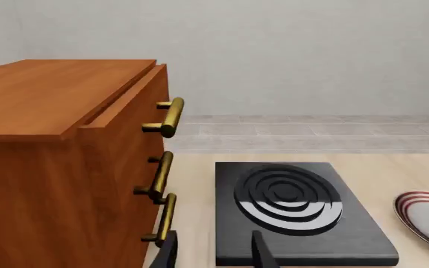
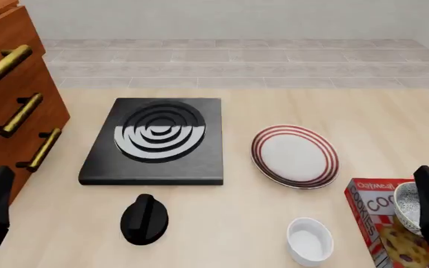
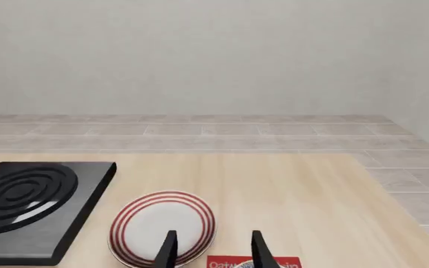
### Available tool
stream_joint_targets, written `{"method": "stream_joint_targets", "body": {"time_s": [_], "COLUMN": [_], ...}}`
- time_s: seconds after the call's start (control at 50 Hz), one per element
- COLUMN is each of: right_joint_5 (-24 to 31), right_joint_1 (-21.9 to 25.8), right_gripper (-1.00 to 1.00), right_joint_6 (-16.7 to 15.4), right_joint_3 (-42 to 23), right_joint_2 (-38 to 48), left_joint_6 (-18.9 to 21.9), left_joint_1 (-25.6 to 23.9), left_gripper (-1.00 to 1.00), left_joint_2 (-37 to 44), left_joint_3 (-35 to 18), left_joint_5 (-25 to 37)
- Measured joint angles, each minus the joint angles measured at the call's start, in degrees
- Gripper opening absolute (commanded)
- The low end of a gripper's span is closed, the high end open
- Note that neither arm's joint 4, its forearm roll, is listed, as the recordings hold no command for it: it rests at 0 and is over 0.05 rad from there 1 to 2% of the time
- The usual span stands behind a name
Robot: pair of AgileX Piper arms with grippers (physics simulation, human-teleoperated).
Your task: Pick the akita bowl on the cookies box and place it on the plate.
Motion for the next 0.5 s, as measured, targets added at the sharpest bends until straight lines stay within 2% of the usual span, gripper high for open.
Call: {"method": "stream_joint_targets", "body": {"time_s": [0.3, 0.5], "right_joint_5": [-1.85, -0.34], "right_joint_1": [0.19, -0.27], "right_gripper": [1.0, 1.0], "right_joint_6": [-0.09, 0.05], "right_joint_3": [0.01, -1.32], "right_joint_2": [2.48, 2.41], "left_joint_6": [-0.01, -0.01], "left_joint_1": [0.0, 0.0], "left_gripper": [1.0, 1.0], "left_joint_2": [0.25, 0.3], "left_joint_3": [-0.14, -0.17], "left_joint_5": [-0.06, -0.08]}}
